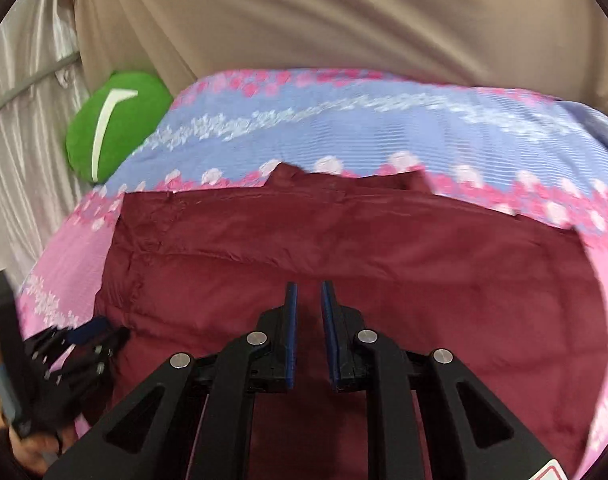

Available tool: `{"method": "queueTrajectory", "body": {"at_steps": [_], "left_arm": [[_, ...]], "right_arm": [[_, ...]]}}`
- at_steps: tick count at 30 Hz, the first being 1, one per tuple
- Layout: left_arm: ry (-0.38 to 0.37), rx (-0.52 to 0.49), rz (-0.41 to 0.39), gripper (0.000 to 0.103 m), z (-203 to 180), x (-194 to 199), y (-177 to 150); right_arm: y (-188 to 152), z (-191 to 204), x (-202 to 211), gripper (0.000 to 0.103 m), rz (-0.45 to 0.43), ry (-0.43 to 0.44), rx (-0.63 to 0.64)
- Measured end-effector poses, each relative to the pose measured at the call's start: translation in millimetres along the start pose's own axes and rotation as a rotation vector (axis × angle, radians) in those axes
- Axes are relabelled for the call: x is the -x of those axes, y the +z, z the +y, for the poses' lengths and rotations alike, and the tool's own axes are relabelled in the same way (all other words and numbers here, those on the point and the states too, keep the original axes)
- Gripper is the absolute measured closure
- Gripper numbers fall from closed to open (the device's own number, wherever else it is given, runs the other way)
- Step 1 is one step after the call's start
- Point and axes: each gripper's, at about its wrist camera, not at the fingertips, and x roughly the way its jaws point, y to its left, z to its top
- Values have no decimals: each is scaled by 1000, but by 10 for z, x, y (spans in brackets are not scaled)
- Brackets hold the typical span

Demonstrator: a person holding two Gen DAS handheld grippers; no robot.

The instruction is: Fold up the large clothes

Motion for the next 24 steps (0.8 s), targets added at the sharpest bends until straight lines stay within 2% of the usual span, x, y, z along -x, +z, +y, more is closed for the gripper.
{"method": "queueTrajectory", "body": {"at_steps": [5,7,9,10,13,14,15,16,18,22,24], "left_arm": [[-20,7,-9,65,30,2,-16],[-57,37,-13,63,95,46,-12],[-104,106,-23,50,243,162,-5],[-109,130,-31,47,306,218,-3],[-93,193,-73,39,569,426,-14],[-86,210,-77,30,638,462,-24],[-86,238,-68,24,730,468,-45],[-97,260,-54,24,792,444,-69],[-133,322,-14,24,897,348,-145],[-327,445,78,24,960,70,-287],[-335,447,70,25,920,51,-300]], "right_arm": [[37,20,-477,90,90,-40,4],[-24,-18,-633,92,114,-45,-3],[-79,-13,-706,93,115,-53,15],[-92,-1,-715,93,113,-61,24],[-128,76,-721,93,96,-96,61],[-137,92,-718,93,92,-102,68],[-147,102,-715,92,88,-108,75],[-144,98,-725,92,86,-107,73],[-141,87,-733,92,85,-102,67],[-138,63,-735,92,83,-89,57],[-118,18,-703,93,85,-64,24]]}}
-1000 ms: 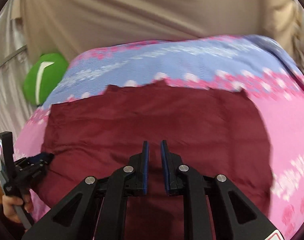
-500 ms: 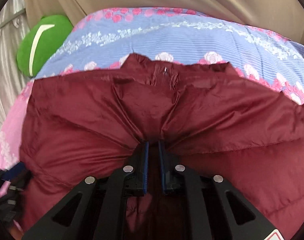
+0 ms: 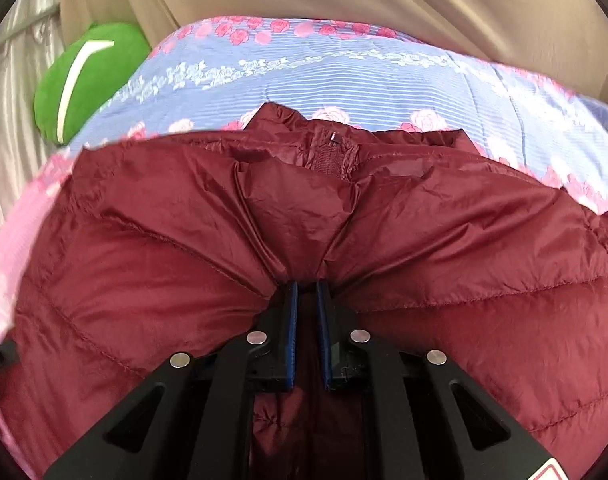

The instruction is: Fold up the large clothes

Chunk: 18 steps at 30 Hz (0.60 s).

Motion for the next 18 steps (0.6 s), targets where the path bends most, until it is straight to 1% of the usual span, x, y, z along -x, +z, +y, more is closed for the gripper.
{"method": "queueTrajectory", "body": {"at_steps": [1,2,4,6,7,8,10,12,13,14,15,17,18], "left_arm": [[3,-14,6,27,-31,-8,3],[-3,-19,10,32,-52,-12,1],[-19,-11,20,34,-57,-23,3],[-31,-14,28,43,-79,-43,-1],[-44,-15,35,45,-91,-57,2],[-60,-11,40,49,-93,-70,8],[-95,-8,55,54,-123,-111,22],[-139,0,75,69,-144,-131,42],[-150,-6,76,74,-171,-128,52],[-162,-20,70,84,-221,-99,55],[-186,-33,56,91,-286,-48,73],[-232,-48,32,94,-375,58,101],[-271,-58,15,95,-453,139,124]], "right_arm": [[1,-46,78,92,1,25,-33],[-6,-81,179,89,-4,55,-59],[-36,-105,419,89,-10,120,-73],[-86,-87,561,89,4,132,-57],[-127,-66,590,89,25,132,-46],[-165,-57,569,89,56,135,-38],[-250,-32,435,88,111,131,-31],[-304,-28,340,88,120,129,-29],[-314,-38,325,88,121,136,-34],[-316,-54,305,88,124,148,-41],[-314,-73,285,88,128,162,-49],[-314,-136,243,89,140,200,-71],[-308,-177,216,89,146,225,-86]]}}
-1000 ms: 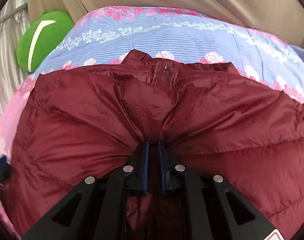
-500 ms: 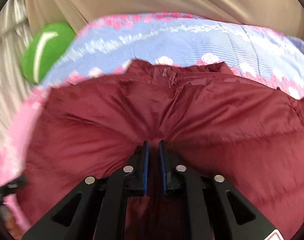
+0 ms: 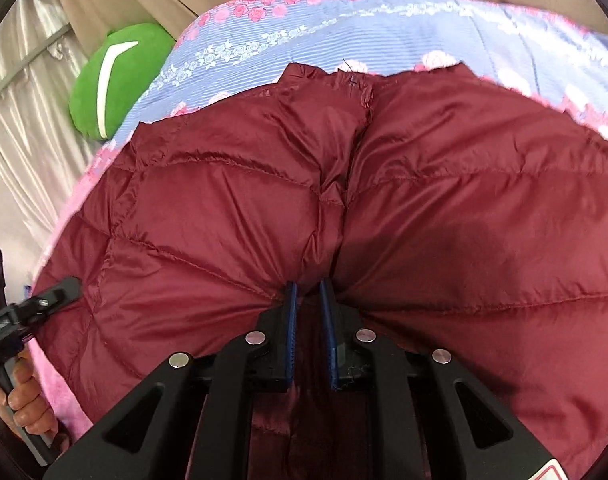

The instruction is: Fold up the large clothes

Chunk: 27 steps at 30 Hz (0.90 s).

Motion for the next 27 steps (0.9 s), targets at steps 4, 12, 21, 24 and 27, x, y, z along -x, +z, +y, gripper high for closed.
{"method": "queueTrajectory", "body": {"at_steps": [4,12,21,24,27], "left_arm": [[-99,-68,-52,96,-387,180,97],[-242,-244,-73,97,-1284,266,62],[-209,-239,-89,97,-1259,368,2],[-204,-254,-85,97,-1259,399,-17],[-203,-274,-70,97,-1329,328,-29]], "right_arm": [[21,-62,-28,90,8,52,-25],[40,-144,87,89,18,119,-57],[522,-248,121,89,-31,59,-87],[619,-114,-213,93,23,82,-72],[692,46,-371,95,42,82,-33]]}}
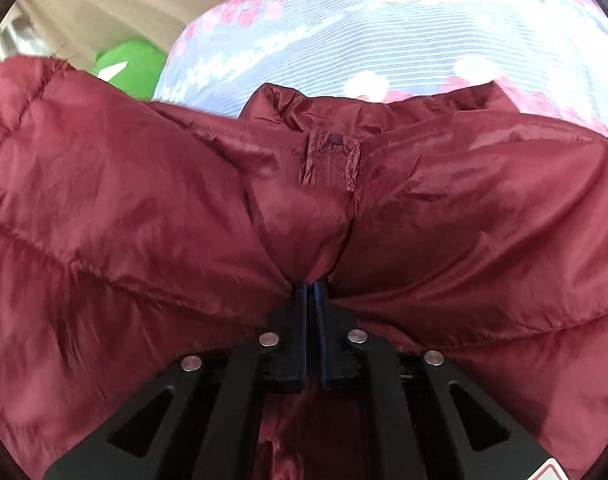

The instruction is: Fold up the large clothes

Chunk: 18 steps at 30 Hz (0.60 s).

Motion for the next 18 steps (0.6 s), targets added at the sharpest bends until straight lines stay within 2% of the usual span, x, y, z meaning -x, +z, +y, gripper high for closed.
{"method": "queueTrajectory", "body": {"at_steps": [2,5,8,11,12,13,14,18], "left_arm": [[-19,-11,5,97,-57,-36,17],[-42,-40,12,97,-158,-93,76],[-56,-61,20,97,-232,-143,91],[-75,-72,23,97,-291,-191,102],[-81,-75,25,97,-305,-211,104],[-83,-74,25,97,-324,-229,103],[-84,-74,24,97,-331,-234,103],[-64,-62,6,97,-329,-173,102]], "right_arm": [[23,56,25,96,1,-4,13],[-92,-24,401,95,-59,24,-3],[-335,-335,994,95,-149,55,-63],[-587,-700,1281,94,-178,-2,-145],[-657,-864,1313,95,-179,1,-186],[-687,-951,1302,100,-173,23,-213],[-708,-1052,1262,101,-158,60,-249],[-723,-943,978,101,-99,69,-208]]}}
